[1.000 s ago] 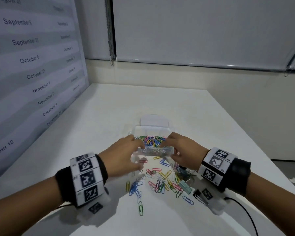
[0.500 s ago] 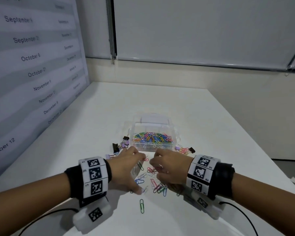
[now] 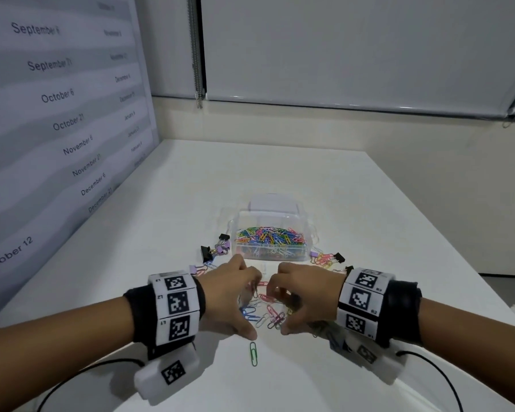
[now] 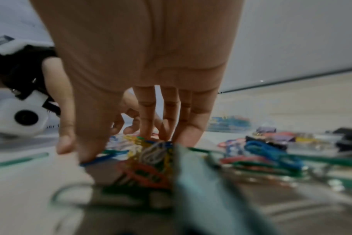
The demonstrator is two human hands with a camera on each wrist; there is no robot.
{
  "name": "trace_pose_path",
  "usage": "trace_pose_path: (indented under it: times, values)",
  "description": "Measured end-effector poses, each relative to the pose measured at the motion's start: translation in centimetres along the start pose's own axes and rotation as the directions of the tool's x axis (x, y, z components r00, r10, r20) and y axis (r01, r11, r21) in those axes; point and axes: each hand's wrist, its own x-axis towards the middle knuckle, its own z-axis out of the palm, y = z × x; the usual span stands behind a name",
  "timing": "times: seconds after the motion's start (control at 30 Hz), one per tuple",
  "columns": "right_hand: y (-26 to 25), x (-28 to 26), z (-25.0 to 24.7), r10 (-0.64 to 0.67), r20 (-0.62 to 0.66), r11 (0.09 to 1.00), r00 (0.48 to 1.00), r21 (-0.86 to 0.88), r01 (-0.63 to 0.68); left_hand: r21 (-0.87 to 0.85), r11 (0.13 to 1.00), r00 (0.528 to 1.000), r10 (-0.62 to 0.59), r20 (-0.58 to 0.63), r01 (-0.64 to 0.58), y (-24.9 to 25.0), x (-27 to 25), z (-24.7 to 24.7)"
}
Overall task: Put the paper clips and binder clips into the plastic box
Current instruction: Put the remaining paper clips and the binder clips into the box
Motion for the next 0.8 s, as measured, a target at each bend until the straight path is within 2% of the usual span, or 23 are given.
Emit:
trace_pose_path:
  times: [0.1, 0.17, 0.27, 0.37, 0.43, 0.53, 0.63, 0.8]
  values:
    - [-0.3, 0.4, -0.1, -0.056, -0.031, 0.997, 0.998, 0.052, 0.058, -0.050, 0.995, 0.996, 0.092, 0.011, -0.092, 1.1, 0.6, 0.2]
    - [0.0, 0.4, -0.3, -0.067, -0.030, 0.996, 0.997, 0.063, 0.069, -0.039, 0.995, 0.996, 0.091, -0.007, -0.091, 1.4, 0.8, 0.5]
    - [0.9, 0.1, -1.2, -0.024, -0.063, 0.994, 0.998, 0.109, 0.031, -0.058, 0.993, 0.994, 0.100, -0.050, -0.102, 1.3, 1.3, 0.8]
    - [2.4, -0.1, -3.0, 0.038, -0.166, 0.980, 0.985, 0.197, -0.004, -0.103, 0.986, 0.989, 0.124, -0.077, -0.132, 0.6, 1.8, 0.5]
    - [3.5, 0.1, -4.3, 0.107, -0.248, 0.960, 0.963, 0.278, -0.035, -0.105, 0.985, 0.989, 0.129, -0.074, -0.137, 0.2, 2.1, 0.1]
    - [4.8, 0.9, -6.1, 0.205, -0.408, 0.932, 0.890, 0.359, -0.050, -0.102, 0.985, 0.989, 0.132, -0.065, -0.138, 0.1, 2.6, -0.6]
    - [5.3, 2.0, -6.7, 0.289, -0.481, 0.896, 0.828, 0.441, -0.057, -0.227, 0.968, 0.993, 0.098, -0.067, -0.110, 0.0, 3.1, -1.5]
    - [5.1, 2.4, -5.5, 0.256, -0.451, 0.936, 0.855, 0.337, -0.102, -0.414, 0.905, 0.980, 0.020, -0.198, -0.102, -0.4, 4.2, -3.8]
